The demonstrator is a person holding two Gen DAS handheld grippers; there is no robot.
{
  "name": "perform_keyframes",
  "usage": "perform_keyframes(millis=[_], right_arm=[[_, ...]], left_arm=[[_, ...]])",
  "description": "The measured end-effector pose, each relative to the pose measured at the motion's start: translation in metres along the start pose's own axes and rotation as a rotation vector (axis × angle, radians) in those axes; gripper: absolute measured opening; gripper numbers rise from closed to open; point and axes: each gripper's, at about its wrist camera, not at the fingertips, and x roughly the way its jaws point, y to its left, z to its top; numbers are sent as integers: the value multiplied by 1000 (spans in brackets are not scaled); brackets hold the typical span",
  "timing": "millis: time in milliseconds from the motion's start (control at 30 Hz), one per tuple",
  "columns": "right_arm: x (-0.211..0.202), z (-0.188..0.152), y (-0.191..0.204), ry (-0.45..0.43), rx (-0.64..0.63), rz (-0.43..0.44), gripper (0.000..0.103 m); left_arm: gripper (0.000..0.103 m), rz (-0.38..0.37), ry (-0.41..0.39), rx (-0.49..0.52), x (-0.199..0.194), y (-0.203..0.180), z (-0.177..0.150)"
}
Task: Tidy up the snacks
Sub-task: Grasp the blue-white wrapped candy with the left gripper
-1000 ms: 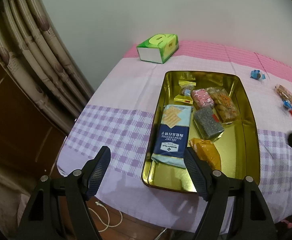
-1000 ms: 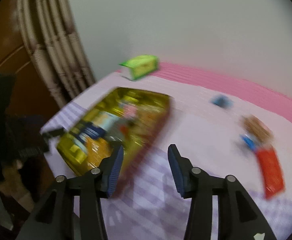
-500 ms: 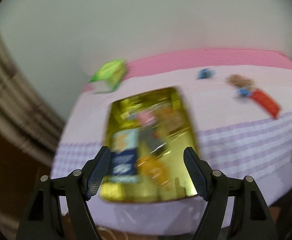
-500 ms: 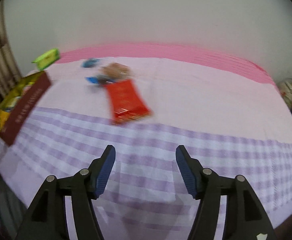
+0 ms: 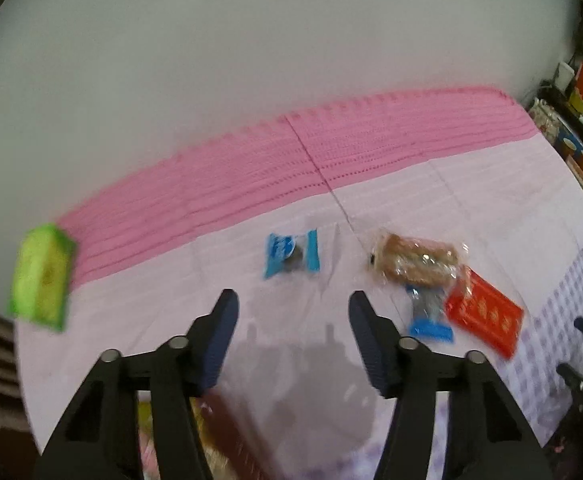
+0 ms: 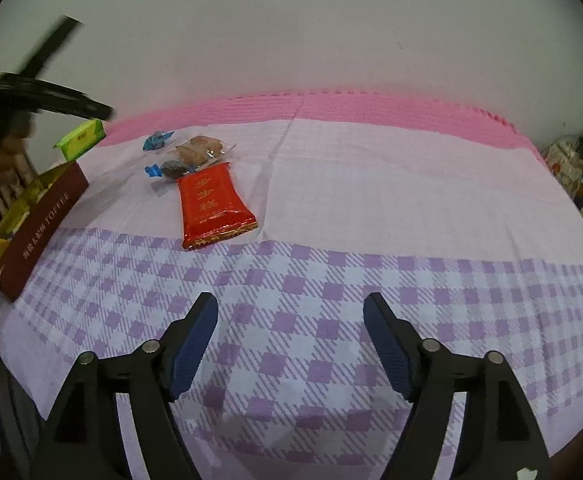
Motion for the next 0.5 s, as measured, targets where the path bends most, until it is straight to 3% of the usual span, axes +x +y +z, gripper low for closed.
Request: perform_keyframes(millis=[67, 300, 367, 433, 500], right_arm=[[0, 0, -6, 3, 25, 17, 74], [3, -1, -7, 20, 39, 46, 74], [4, -1, -7, 23, 39, 50, 74], [5, -1, -5, 24, 40, 50, 74], [5, -1, -5, 22, 44, 49, 74]], left_arm=[[56, -43, 44, -20, 25, 7, 11], [56, -31, 93, -17, 76, 12, 31], [41, -11, 131, -22, 89, 11, 32], [39, 5, 106, -23, 90, 9, 30], [31, 44, 88, 6, 84, 0, 25]])
